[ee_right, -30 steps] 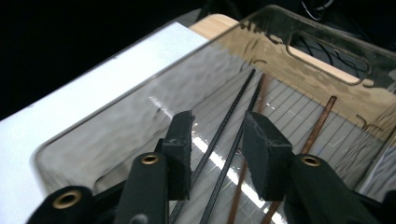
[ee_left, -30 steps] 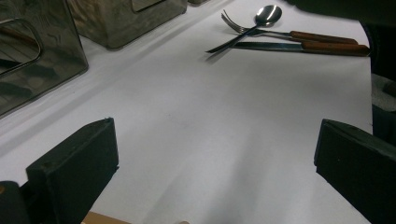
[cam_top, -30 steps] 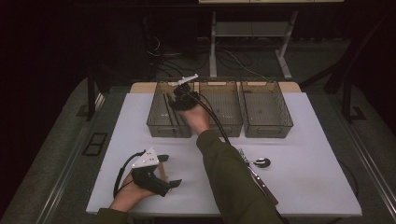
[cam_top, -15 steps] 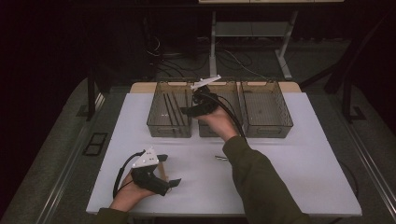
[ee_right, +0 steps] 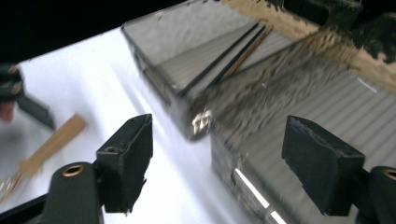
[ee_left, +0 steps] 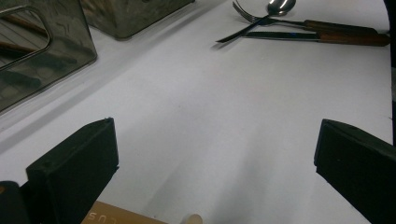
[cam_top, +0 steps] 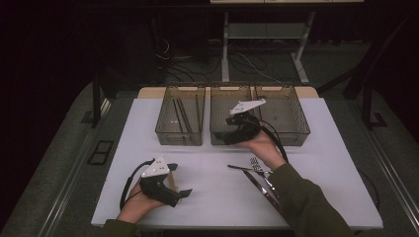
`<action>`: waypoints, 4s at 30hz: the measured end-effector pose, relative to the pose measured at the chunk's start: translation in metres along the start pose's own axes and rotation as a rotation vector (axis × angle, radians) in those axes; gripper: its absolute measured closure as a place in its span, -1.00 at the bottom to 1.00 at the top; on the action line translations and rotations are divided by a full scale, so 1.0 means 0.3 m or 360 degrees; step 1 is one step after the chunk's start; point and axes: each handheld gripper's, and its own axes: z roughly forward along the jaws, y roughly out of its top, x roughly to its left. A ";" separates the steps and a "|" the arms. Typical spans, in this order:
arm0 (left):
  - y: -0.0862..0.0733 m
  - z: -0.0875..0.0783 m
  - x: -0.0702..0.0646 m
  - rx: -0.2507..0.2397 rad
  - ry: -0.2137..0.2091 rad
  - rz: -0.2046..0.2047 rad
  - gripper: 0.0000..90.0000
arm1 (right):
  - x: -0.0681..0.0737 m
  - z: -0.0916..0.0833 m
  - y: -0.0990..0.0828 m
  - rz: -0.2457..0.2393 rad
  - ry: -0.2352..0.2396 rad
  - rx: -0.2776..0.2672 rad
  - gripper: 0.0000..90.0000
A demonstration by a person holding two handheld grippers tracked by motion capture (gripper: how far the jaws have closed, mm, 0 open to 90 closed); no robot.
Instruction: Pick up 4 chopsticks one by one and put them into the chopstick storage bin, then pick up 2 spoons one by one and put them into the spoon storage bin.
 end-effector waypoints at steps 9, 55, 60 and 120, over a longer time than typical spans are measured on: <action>-0.002 -0.004 -0.004 0.0004 0.0016 0.0003 -1.00 | 0.013 -0.111 -0.146 -0.0008 -0.0028 -0.0019 -0.54; -0.005 -0.019 0.007 0.0046 0.0098 -0.0007 -1.00 | -0.002 -0.440 -0.604 0.0130 -0.0265 -0.0070 -0.59; -0.007 -0.023 0.014 0.0045 0.0111 -0.0013 -1.00 | -0.012 -0.435 -0.603 0.0170 -0.0283 -0.0066 -0.59; -0.008 -0.014 0.006 0.0058 0.0081 0.0001 -1.00 | -0.083 -0.393 -0.588 0.0149 -0.0109 0.0123 0.97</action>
